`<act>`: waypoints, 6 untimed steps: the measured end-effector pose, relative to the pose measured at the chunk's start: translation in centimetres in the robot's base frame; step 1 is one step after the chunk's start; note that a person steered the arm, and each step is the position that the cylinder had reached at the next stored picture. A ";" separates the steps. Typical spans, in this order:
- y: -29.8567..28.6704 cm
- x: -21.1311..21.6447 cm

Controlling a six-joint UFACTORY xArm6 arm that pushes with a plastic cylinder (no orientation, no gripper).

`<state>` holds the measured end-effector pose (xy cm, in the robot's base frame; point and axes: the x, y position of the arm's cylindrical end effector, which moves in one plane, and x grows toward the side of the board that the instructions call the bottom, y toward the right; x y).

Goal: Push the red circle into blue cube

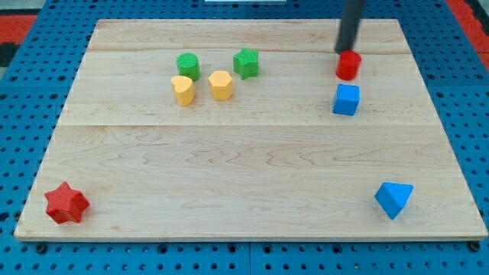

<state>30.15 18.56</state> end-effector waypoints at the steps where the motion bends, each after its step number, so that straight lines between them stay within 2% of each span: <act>1: -3.1 1.6; 3: 1.8 2.3; 4: 2.2 4.7; 6: -5.0 5.5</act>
